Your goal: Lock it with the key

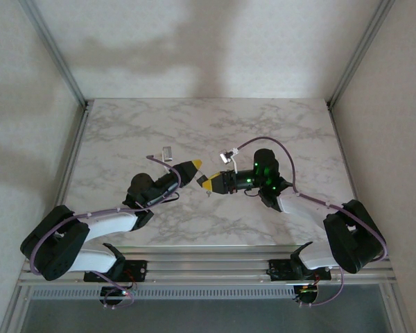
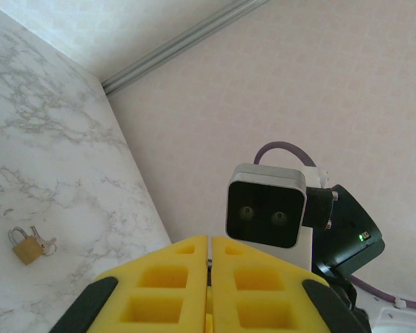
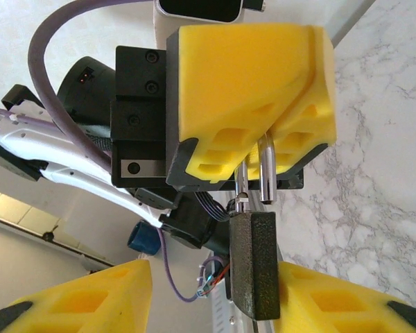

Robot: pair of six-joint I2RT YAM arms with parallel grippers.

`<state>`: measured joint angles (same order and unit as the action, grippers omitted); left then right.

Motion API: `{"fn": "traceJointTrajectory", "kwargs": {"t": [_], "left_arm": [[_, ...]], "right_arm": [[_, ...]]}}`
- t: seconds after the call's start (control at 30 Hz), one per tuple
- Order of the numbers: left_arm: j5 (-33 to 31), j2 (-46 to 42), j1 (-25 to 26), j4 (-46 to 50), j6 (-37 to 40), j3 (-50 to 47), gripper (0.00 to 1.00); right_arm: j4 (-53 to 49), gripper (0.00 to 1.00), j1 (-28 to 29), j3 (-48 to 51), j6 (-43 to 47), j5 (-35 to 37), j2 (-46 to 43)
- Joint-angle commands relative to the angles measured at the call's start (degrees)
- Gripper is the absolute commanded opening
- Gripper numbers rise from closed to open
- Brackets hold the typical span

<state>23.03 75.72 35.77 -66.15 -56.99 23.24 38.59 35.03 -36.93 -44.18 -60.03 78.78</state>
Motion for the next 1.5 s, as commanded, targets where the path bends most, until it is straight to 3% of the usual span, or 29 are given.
{"fn": "traceJointTrajectory", "kwargs": {"t": [0.0,0.97,1.47], "left_arm": [[-0.89,-1.72,-0.44,-1.26,1.01,0.05,0.00],[0.57,-4.22,-0.44,-7.82,-0.29,-1.62,0.00],[1.44,-7.75,-0.38,-12.74,-0.88,-3.73,0.00]], "right_arm": [[-0.36,0.45,0.41,-0.51,1.45,-0.89,-0.38],[-0.23,0.05,0.33,-0.94,1.12,1.34,3.40],[0.79,0.00,0.18,-1.43,-0.16,1.75,5.94]]}}
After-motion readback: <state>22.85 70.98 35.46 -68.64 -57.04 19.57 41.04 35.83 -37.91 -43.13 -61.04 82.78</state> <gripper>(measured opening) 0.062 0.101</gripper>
